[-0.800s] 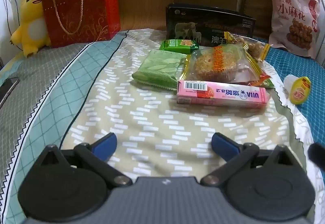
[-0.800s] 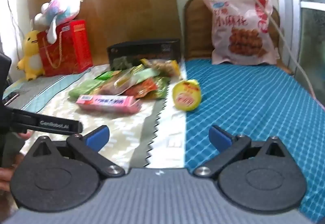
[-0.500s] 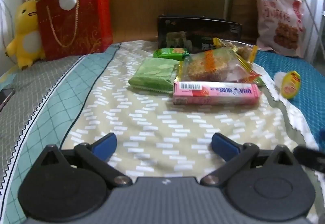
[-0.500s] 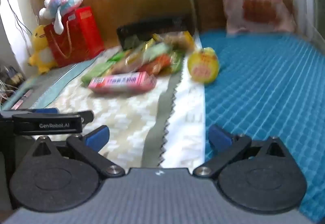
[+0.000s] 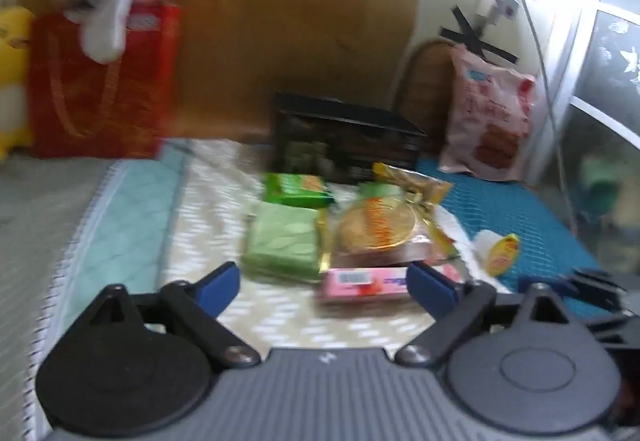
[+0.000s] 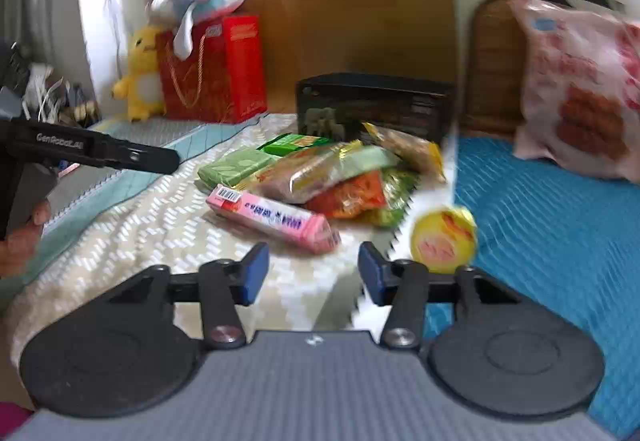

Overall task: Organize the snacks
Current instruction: 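Move the left tool toward the pink gum box, then grasp the pink gum box with the left tool and drop it into the black tin box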

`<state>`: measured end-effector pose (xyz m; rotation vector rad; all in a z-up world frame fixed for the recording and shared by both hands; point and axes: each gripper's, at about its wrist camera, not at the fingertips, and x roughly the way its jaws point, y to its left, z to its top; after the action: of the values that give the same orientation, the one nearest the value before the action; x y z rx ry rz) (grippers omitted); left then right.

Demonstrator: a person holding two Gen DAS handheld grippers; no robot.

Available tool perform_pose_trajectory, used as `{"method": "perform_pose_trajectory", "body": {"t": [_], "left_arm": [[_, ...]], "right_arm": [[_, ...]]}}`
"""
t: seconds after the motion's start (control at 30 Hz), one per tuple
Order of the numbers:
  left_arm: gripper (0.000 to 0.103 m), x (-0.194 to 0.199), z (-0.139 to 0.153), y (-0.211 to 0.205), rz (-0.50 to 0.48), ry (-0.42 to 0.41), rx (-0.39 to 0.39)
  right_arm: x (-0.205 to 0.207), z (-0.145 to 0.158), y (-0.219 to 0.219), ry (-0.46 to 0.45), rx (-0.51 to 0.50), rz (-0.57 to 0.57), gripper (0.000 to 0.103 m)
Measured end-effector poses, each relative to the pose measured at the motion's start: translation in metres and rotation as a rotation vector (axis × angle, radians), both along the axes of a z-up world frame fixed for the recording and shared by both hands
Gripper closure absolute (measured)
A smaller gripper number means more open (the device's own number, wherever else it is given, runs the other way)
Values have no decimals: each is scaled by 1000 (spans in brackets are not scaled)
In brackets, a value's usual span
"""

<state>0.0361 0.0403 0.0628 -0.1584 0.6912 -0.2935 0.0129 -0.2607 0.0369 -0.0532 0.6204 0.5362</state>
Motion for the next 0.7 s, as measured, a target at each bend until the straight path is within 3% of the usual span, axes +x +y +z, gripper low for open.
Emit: {"method": "perform_pose_trajectory", "body": {"t": [0.1, 0.2, 0.27, 0.3, 0.37, 0.53, 0.7], "left_arm": [[33, 29, -14, -7, -24, 78, -36], [39, 51, -32, -18, -40, 155, -71], [44, 50, -44, -20, -63, 176, -122], [52, 47, -48, -22, -63, 163, -128], [52, 41, -47, -28, -58, 162, -126], [52, 13, -6, -26, -83, 102, -136], [50, 44, 58, -45, -104, -26, -51]], "right_arm": [[28, -9, -1, 62, -11, 36, 66], [46, -17, 4, 108, 1, 54, 68], [47, -20, 10, 97, -17, 74, 71], [46, -18, 11, 84, -35, 73, 71], [43, -8, 8, 73, -37, 84, 71], [38, 42, -9, -10, -9, 120, 72], [88, 88, -10, -152, -29, 82, 72]]}}
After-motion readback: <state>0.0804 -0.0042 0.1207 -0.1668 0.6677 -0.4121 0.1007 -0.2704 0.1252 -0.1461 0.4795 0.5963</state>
